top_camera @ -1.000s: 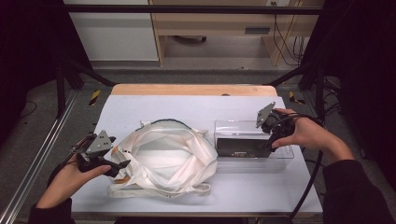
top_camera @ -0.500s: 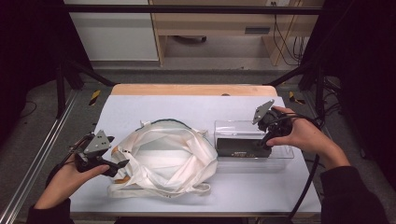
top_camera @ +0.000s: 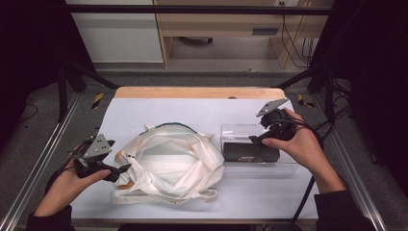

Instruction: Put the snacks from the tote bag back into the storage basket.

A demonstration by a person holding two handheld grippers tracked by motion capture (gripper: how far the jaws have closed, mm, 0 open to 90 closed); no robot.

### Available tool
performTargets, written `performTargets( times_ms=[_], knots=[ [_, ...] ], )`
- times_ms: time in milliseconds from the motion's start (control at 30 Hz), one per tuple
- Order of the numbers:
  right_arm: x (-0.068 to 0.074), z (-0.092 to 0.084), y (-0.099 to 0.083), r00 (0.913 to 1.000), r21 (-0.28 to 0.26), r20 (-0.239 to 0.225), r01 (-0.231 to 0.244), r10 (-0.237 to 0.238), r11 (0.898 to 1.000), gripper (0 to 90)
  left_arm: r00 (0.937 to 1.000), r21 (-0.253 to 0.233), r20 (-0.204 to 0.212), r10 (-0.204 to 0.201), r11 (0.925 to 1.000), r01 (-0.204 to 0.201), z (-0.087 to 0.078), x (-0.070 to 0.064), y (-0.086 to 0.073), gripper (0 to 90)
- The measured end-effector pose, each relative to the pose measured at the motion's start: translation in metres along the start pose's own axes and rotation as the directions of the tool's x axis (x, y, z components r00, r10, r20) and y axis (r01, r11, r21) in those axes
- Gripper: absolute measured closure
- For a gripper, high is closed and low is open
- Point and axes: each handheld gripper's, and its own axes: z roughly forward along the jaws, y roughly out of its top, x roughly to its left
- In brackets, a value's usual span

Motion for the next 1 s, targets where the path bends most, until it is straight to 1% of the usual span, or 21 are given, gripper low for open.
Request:
performTargets(
  times_ms=[33, 133, 167, 267, 300, 333, 367, 467, 500, 567, 600, 633, 700, 767, 833, 867, 900, 933, 967, 1000],
  knots=[
    [0.001, -0.001, 0.0, 0.9998, -0.007, 0.015, -0.016, 0.016, 1.0, 12.0, 1.0, -0.004, -0.003, -0.003, 1.0, 0.003, -0.001, 0.0, 0.0, 5.1],
    [0.003, -0.005, 0.0, 0.9968, -0.054, 0.026, -0.074, 0.076, 0.996, 10.8, 0.9999, -0.007, -0.012, -0.005, 1.0, 0.005, -0.003, 0.001, 0.0, 5.1],
    [0.005, -0.007, 0.0, 0.9955, -0.067, 0.029, -0.088, 0.09, 0.994, 10.6, 0.9998, -0.009, -0.012, -0.013, 0.9999, 0.013, -0.003, 0.001, -0.001, 5.1],
    [0.01, -0.013, -0.004, 0.9895, -0.119, 0.032, -0.136, 0.141, 0.984, 9.7, 0.9997, -0.012, -0.017, -0.017, 0.9998, 0.017, -0.004, 0.002, -0.003, 5.0],
    [0.011, -0.015, -0.005, 0.9866, -0.131, 0.035, -0.154, 0.16, 0.979, 9.4, 0.9997, -0.019, -0.022, -0.011, 0.9998, 0.011, -0.004, 0.003, -0.003, 5.0],
    [0.013, -0.017, -0.007, 0.9851, -0.136, 0.036, -0.162, 0.168, 0.977, 8.8, 0.9994, -0.017, -0.02, -0.027, 0.9995, 0.026, -0.003, 0.002, -0.005, 5.0],
    [0.015, -0.018, -0.01, 0.9835, -0.144, 0.043, -0.168, 0.176, 0.975, 8.9, 0.9995, -0.024, -0.025, -0.021, 0.9995, 0.02, -0.003, 0.003, -0.006, 5.0],
    [0.021, -0.022, -0.017, 0.9808, -0.147, 0.058, -0.176, 0.186, 0.973, 8.5, 0.9976, -0.044, -0.057, -0.039, 0.9984, 0.037, 0.0, 0.002, -0.01, 5.0],
    [0.023, -0.023, -0.02, 0.9784, -0.155, 0.063, -0.185, 0.197, 0.97, 8.4, 0.9971, -0.056, -0.062, -0.045, 0.9976, 0.041, 0.0, 0.001, -0.011, 5.0],
    [0.026, -0.026, -0.026, 0.9748, -0.173, 0.072, -0.196, 0.211, 0.965, 7.2, 0.9943, -0.09, -0.081, -0.069, 0.994, 0.062, 0.001, 0.001, -0.011, 5.0],
    [0.028, -0.027, -0.03, 0.9726, -0.18, 0.071, -0.206, 0.221, 0.962, 7.2, 0.9934, -0.099, -0.09, -0.071, 0.9931, 0.061, 0.0, 0.001, -0.011, 5.0],
    [0.03, -0.029, -0.033, 0.9704, -0.192, 0.077, -0.211, 0.229, 0.959, 7.2, 0.9921, -0.103, -0.091, -0.086, 0.9917, 0.077, 0.0, 0.001, -0.011, 5.0],
    [0.034, -0.031, -0.041, 0.9671, -0.205, 0.078, -0.222, 0.242, 0.953, 6.5, 0.9893, -0.12, -0.105, -0.101, 0.9889, 0.088, -0.001, 0.001, -0.012, 5.0],
    [0.038, -0.033, -0.049, 0.9628, -0.221, 0.082, -0.235, 0.258, 0.947, 5.8, 0.9875, -0.119, -0.114, -0.109, 0.9883, 0.095, 0.0, 0.002, -0.015, 5.0],
    [0.041, -0.033, -0.058, 0.9608, -0.236, 0.089, -0.236, 0.263, 0.943, 5.8, 0.9851, -0.11, -0.13, -0.113, 0.9891, 0.099, 0.0, 0.003, -0.019, 5.0],
    [0.044, -0.034, -0.062, 0.9558, -0.247, 0.088, -0.252, 0.281, 0.936, 6.0, 0.9848, -0.104, -0.135, -0.11, 0.9899, 0.096, 0.0, 0.003, -0.021, 5.0],
    [0.044, -0.034, -0.066, 0.9535, -0.254, 0.087, -0.259, 0.288, 0.932, 6.0, 0.9827, -0.11, -0.138, -0.124, 0.988, 0.109, 0.0, 0.003, -0.025, 5.0],
    [0.047, -0.034, -0.072, 0.9475, -0.262, 0.082, -0.279, 0.309, 0.924, 5.8, 0.9814, -0.122, -0.149, -0.121, 0.9872, 0.104, 0.0, 0.005, -0.027, 5.0],
    [0.048, -0.033, -0.076, 0.9446, -0.262, 0.082, -0.287, 0.318, 0.921, 5.7, 0.9785, -0.132, -0.158, -0.133, 0.9848, 0.113, 0.0, 0.005, -0.03, 5.0],
    [0.05, -0.032, -0.081, 0.9433, -0.259, 0.086, -0.29, 0.321, 0.921, 5.7, 0.9723, -0.146, -0.172, -0.158, 0.9802, 0.133, 0.0, 0.004, -0.032, 5.0]
  ],
)
